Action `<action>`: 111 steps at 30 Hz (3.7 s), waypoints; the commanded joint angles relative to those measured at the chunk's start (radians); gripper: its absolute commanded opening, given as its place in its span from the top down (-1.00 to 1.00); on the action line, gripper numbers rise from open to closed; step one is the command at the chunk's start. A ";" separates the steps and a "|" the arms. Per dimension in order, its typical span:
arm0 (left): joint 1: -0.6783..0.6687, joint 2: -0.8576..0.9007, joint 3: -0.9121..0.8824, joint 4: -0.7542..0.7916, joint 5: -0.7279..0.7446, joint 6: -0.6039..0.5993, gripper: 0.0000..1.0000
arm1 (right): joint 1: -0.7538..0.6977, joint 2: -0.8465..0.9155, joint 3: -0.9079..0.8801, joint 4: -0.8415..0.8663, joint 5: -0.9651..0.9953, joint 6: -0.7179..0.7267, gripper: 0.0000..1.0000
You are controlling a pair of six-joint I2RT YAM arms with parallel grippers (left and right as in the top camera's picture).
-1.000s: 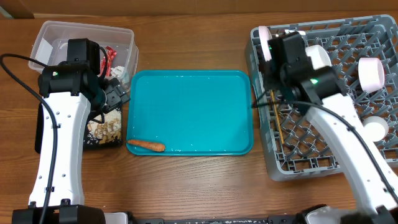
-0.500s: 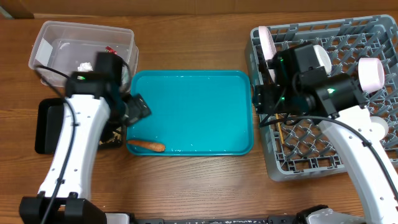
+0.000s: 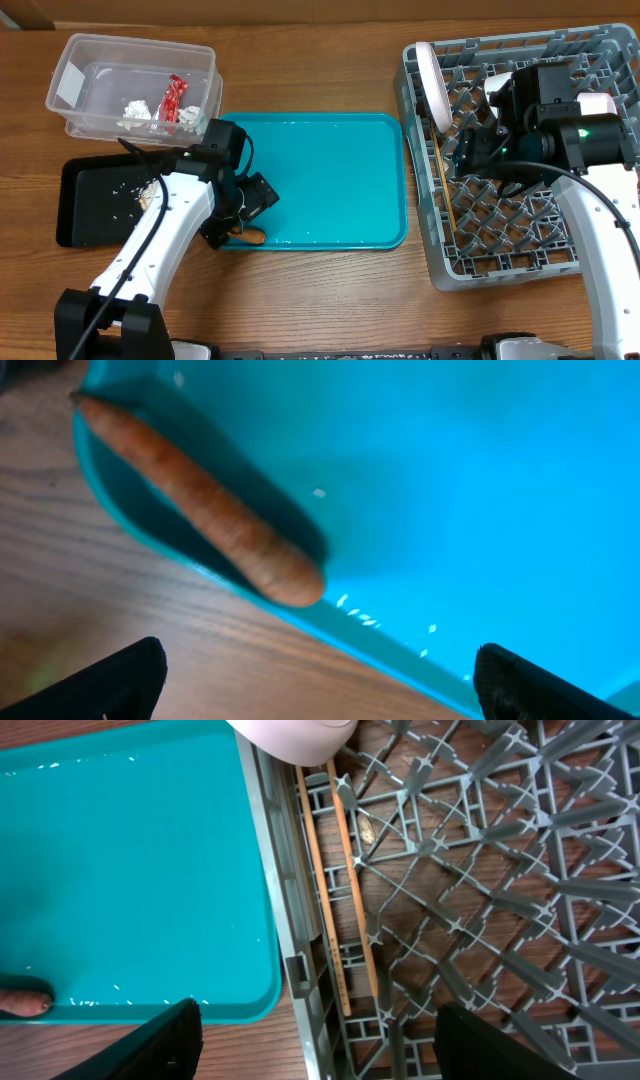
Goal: Sort waste into correct bins and load items into the dishwasher
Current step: 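Lower the left gripper onto the carrot on the teal tray and grasp it, then carry the carrot with the left gripper over to the black tray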
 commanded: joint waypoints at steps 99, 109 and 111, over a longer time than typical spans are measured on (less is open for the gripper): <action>0.613 0.190 0.177 0.102 -0.385 0.080 0.92 | 0.000 -0.004 0.003 -0.024 0.043 -0.007 -0.56; 0.692 0.356 0.177 0.191 -0.370 0.155 0.92 | 0.000 -0.003 0.003 -0.027 0.043 -0.007 -0.57; 0.692 0.356 0.177 0.210 -0.366 0.160 0.69 | 0.000 -0.004 0.003 -0.027 0.043 -0.007 -0.56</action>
